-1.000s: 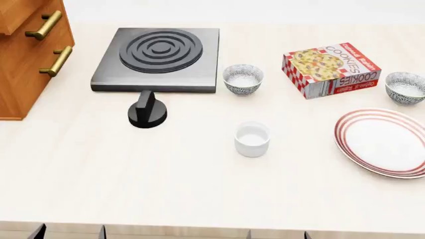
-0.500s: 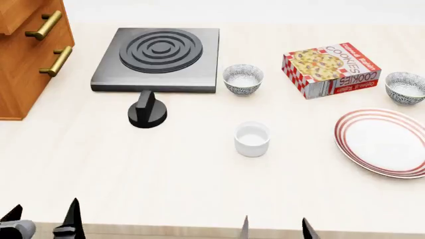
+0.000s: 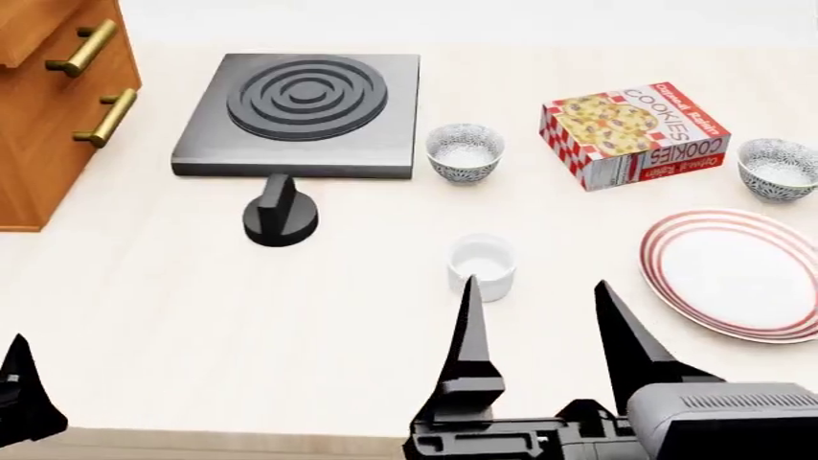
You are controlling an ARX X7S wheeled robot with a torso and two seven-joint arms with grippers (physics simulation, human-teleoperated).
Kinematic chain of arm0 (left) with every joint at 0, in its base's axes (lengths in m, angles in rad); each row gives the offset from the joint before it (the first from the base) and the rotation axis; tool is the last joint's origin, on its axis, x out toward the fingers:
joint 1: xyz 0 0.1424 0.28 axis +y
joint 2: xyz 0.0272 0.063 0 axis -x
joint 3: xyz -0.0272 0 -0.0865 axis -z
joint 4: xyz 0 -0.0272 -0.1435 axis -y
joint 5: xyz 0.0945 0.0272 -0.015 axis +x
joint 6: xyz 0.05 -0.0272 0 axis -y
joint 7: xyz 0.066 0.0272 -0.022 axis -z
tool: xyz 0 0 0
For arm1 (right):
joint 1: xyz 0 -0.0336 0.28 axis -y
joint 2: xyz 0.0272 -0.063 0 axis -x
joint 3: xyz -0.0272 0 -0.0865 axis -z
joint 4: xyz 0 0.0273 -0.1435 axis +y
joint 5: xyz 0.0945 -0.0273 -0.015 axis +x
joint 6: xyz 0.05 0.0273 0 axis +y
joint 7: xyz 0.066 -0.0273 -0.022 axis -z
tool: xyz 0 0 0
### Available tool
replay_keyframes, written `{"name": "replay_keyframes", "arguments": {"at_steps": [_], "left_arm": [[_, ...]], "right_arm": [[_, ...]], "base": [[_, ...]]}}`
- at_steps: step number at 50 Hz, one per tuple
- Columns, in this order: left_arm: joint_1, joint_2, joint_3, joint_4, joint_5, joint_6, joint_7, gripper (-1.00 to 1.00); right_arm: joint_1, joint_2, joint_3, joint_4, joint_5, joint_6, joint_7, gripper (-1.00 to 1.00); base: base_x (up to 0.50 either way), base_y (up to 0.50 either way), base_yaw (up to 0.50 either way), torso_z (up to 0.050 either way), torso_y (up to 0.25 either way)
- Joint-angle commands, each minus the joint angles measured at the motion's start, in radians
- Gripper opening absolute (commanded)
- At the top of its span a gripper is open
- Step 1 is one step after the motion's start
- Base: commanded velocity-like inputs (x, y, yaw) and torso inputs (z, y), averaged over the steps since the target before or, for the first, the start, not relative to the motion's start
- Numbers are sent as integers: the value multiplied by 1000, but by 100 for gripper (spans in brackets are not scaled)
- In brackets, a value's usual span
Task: Pick the akita bowl next to the plate and place it on the plate.
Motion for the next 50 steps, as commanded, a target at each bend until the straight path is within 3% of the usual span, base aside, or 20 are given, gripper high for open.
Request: {"name": "replay_keyframes", "arguments": {"at_steps": [1,50], "left_arm": [[-11,-12,-46,-24,-35,3,-7,100],[-17,-22,-12,-68,-15,56,-18,100]], "right_arm": [[29,21,49,-74,82,52,24,100],[17,56,7,-28,58,17,58,100]], "base": [[0,-207,0,0,0],[0,-483,0,0,0]]}}
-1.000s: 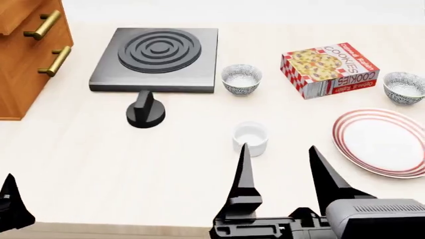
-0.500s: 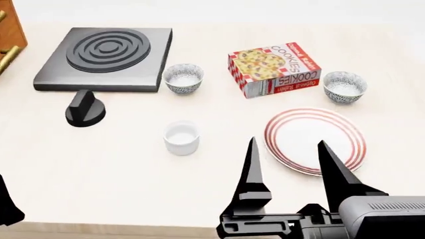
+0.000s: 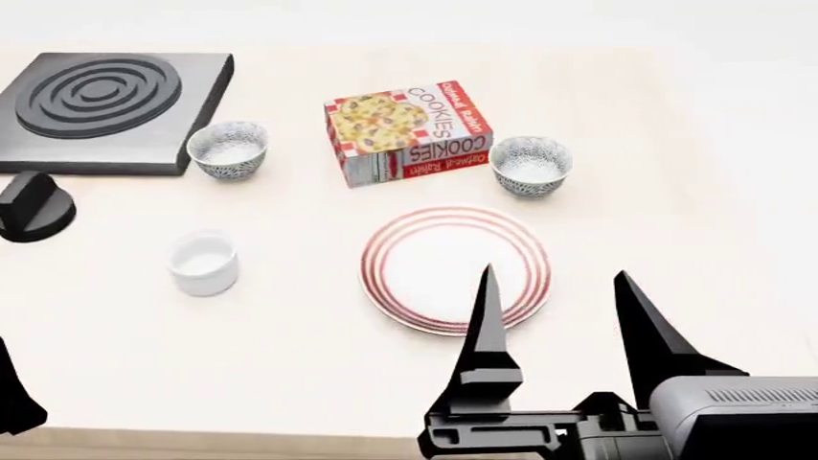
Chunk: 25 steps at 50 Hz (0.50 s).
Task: Pick the akita bowl next to the plate and place it on the plate.
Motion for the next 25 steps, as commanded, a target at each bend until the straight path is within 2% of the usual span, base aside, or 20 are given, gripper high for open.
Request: {"name": "replay_keyframes", "arguments": {"at_steps": [1,12,25], "left_arm": [[3,-3,5,-1,0,7,-3,100],[4,-6,12,-4,1,14,-5,100],[4,-10,18,-4,-1,17,-10,100]], "right_arm": [[0,9,-11,3,-3,-6,7,100],[0,32,-52,8,-46,-19,5,100],[1,48,-77,15,-69,-19,12,100]], "base": [[0,-500,0,0,0],[0,-37,0,0,0],[474,0,0,0,0]]}}
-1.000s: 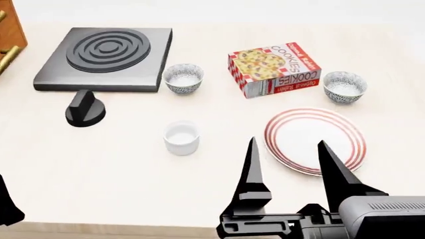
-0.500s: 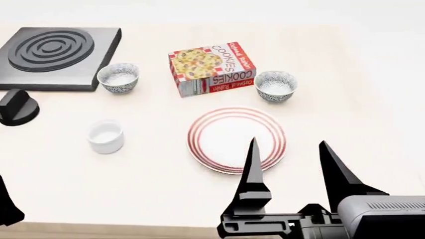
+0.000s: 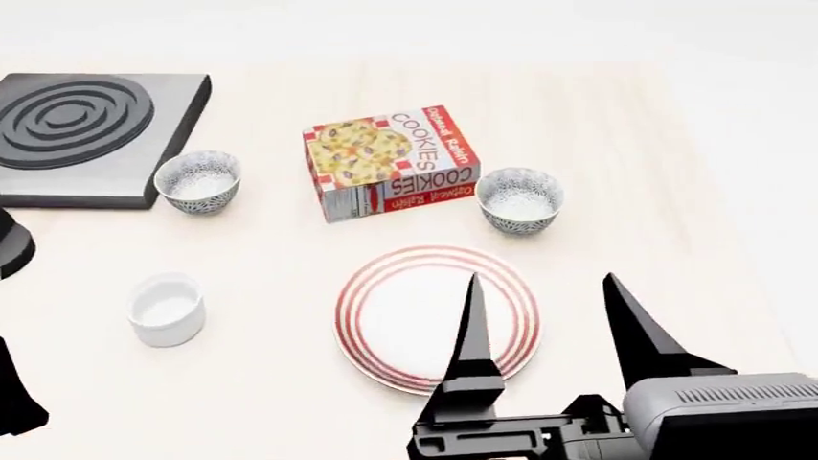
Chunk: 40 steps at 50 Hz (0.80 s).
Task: Pick the akita bowl next to the plate and place it on the plate.
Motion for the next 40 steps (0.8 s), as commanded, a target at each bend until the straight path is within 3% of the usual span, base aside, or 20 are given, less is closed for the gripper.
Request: {"name": "replay_keyframes", "arguments": {"at_steps": [1,40], "left_arm": [[-1,-3,5,-2,-1,3,-4,100],[5,-13,18,-5,-9,19,-13,100]], "right_arm": [[2,14,-23,6,-21,-3,5,100],[-3,38,-57,24,-23,-29,1,100]], "base": [[500,0,0,0,0],[44,-101,0,0,0]]}}
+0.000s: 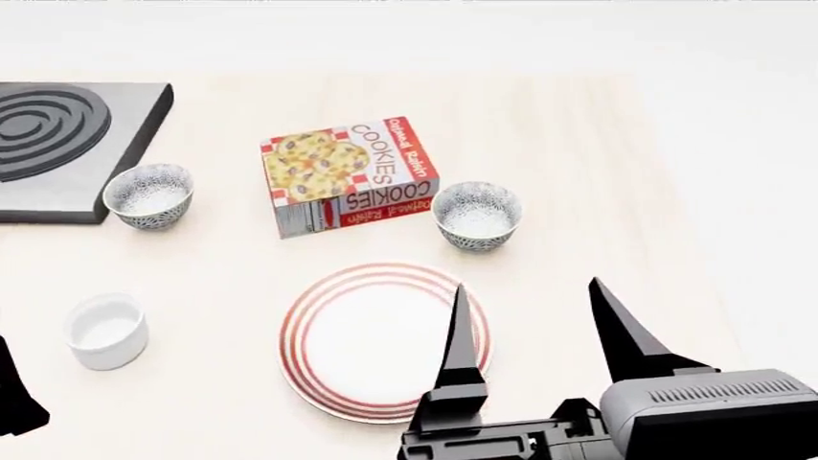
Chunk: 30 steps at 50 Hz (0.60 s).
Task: Pick the akita bowl next to the plate and place it on the plate.
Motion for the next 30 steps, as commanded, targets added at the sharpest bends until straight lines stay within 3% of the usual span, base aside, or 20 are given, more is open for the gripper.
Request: {"name": "replay_keyframes", "arguments": {"at_steps": [1,30], "left_arm": [[2,-3,3,1,-3,4,-3,100],[2,-12,12,2,-12,4,-14,100]], "right_arm": [[-2,8,-10,4,-2,-10,-3,100],[-2,22,-26,10,-1,-19,6,100]], "base": [[355,0,0,0,0],[449,-11,0,0,1]]}}
